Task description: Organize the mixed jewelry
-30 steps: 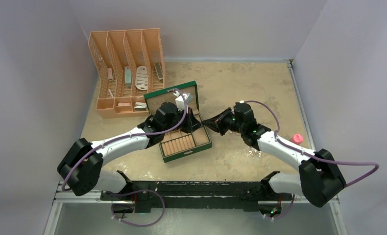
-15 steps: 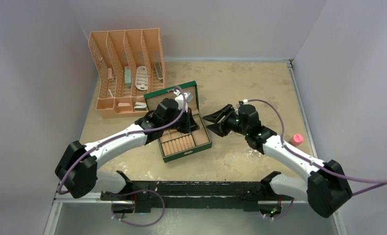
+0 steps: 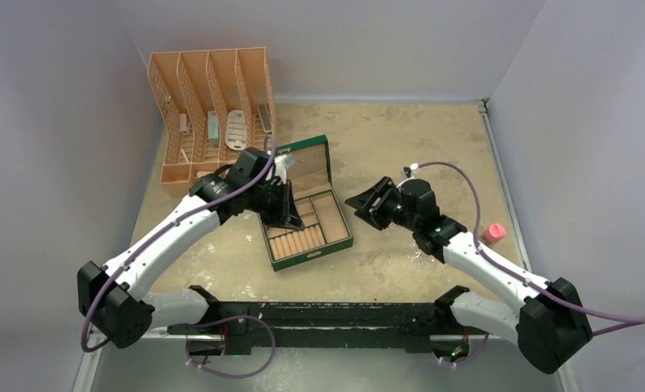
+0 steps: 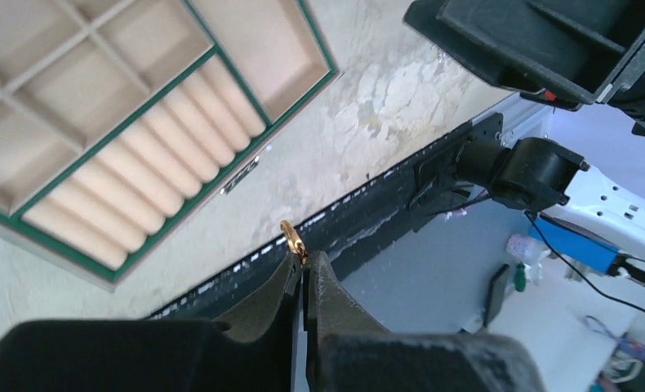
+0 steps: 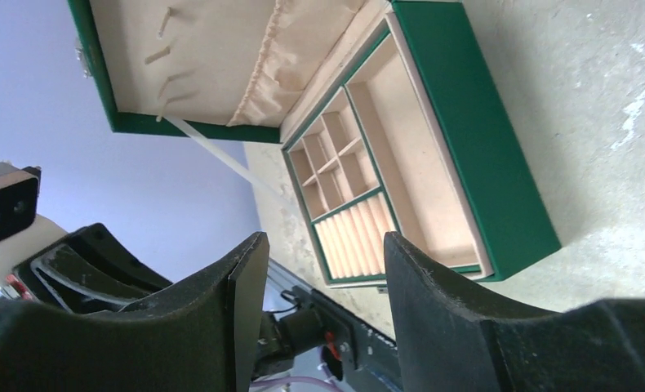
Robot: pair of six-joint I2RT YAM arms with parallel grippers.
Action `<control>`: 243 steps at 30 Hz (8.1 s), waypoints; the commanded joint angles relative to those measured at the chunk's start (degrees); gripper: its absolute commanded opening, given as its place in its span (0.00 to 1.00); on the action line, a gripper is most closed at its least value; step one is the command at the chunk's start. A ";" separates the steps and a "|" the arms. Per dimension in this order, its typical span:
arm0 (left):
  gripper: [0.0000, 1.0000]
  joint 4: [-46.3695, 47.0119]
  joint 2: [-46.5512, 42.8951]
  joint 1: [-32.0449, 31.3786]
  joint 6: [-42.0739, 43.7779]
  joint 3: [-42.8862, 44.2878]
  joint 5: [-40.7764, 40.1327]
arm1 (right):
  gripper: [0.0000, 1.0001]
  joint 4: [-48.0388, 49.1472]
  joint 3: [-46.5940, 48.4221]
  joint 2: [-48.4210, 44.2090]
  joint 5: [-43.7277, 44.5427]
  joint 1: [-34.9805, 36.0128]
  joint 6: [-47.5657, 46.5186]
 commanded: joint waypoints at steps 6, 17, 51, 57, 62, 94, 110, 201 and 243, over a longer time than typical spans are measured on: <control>0.00 -14.39 -1.31 4.18 -3.50 1.85 -0.19 | 0.56 4.71 -6.09 -2.96 1.35 -0.04 -10.59; 0.00 -12.66 -3.67 4.16 -8.34 -4.45 -6.13 | 0.55 14.26 -15.87 -4.43 -1.22 0.11 -11.36; 0.00 -1.89 -2.08 4.16 -13.28 -15.26 -14.62 | 0.53 24.19 -21.24 -5.10 0.52 7.34 -14.19; 0.00 -1.37 -1.10 4.17 -13.01 -15.64 -14.51 | 0.53 23.78 -20.89 -4.77 0.84 7.36 -14.41; 0.00 -0.20 -0.57 4.15 -12.47 -15.64 -13.18 | 0.53 23.54 -20.80 -4.62 0.99 7.35 -14.47; 0.00 0.91 1.91 4.20 -11.00 -19.31 -19.82 | 0.53 23.01 -20.71 -3.37 1.89 7.34 -14.74; 0.28 -3.81 -3.79 4.15 -11.56 -14.75 -21.73 | 0.54 19.50 -18.55 -3.91 3.86 7.34 -15.37; 0.56 17.70 -31.72 4.15 -2.38 -28.10 -8.75 | 0.01 -18.53 9.11 16.43 45.15 -0.83 -18.44; 0.34 17.51 -19.50 4.17 -14.24 -26.72 -4.38 | 0.00 36.41 1.21 20.78 12.73 31.60 -31.18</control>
